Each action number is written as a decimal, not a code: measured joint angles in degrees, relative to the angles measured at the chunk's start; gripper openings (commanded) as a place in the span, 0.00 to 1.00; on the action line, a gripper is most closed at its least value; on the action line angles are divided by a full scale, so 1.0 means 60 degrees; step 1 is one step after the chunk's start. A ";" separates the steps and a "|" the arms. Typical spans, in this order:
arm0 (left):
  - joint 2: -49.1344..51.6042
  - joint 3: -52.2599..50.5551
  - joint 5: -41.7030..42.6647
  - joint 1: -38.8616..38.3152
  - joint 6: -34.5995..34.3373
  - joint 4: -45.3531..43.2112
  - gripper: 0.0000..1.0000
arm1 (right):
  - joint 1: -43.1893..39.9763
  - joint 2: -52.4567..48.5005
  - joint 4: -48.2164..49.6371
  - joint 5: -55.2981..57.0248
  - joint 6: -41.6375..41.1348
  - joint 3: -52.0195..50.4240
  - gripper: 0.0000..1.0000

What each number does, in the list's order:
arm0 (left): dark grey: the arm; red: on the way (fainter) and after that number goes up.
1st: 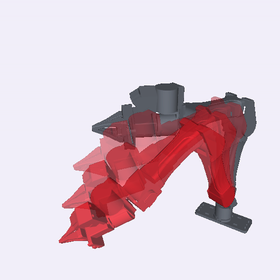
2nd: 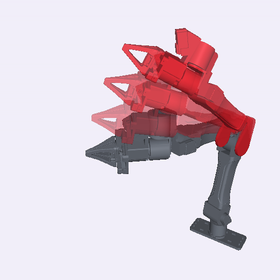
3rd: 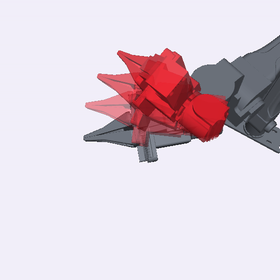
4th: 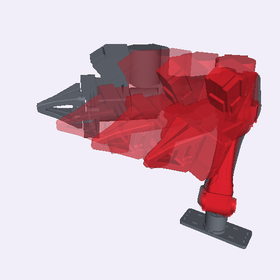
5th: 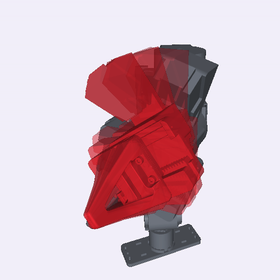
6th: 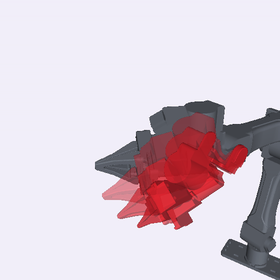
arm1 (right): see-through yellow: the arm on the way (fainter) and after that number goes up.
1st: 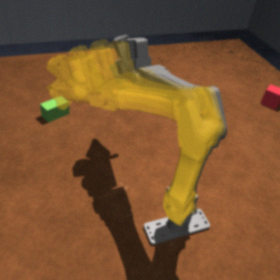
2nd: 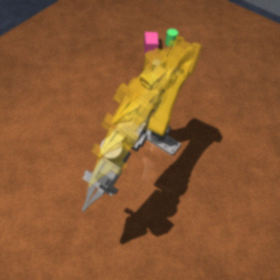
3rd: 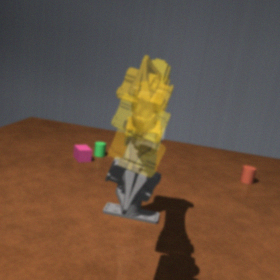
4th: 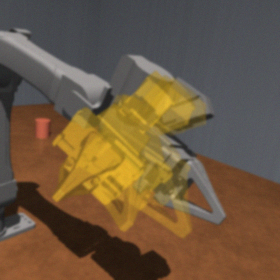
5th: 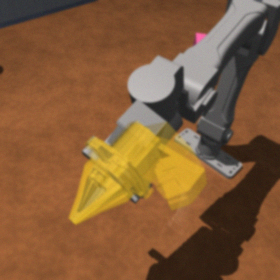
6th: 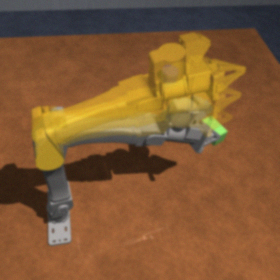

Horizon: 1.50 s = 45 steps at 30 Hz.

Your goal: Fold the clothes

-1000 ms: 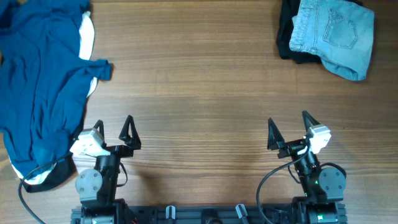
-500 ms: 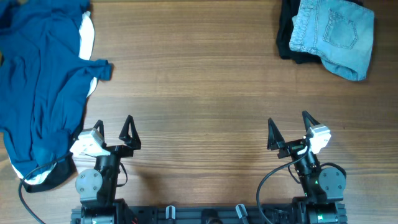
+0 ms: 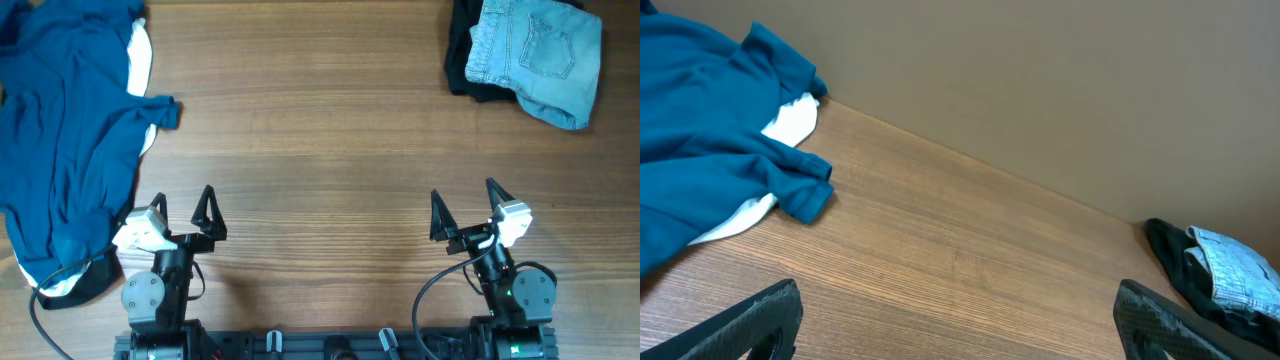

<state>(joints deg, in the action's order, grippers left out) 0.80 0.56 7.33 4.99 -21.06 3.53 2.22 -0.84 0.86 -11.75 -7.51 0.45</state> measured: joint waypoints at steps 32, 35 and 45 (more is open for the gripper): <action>0.1942 0.2342 0.0758 0.0000 0.0142 0.0576 1.00 | 0.0000 -0.3453 0.0641 -0.0958 0.0069 0.2634 1.00; 0.3869 0.4339 0.0637 0.0000 0.0415 0.1705 1.00 | 0.0000 -0.6335 -0.0561 -0.1548 0.0280 0.5377 1.00; 1.2688 1.2502 0.0321 0.0055 0.1355 0.8440 1.00 | 0.0000 -1.3369 -0.5053 -0.2550 0.0466 1.1748 1.00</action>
<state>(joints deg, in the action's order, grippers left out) 76.93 75.57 9.26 5.32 -12.93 54.17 2.22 -81.06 -29.45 -27.05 -4.71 70.94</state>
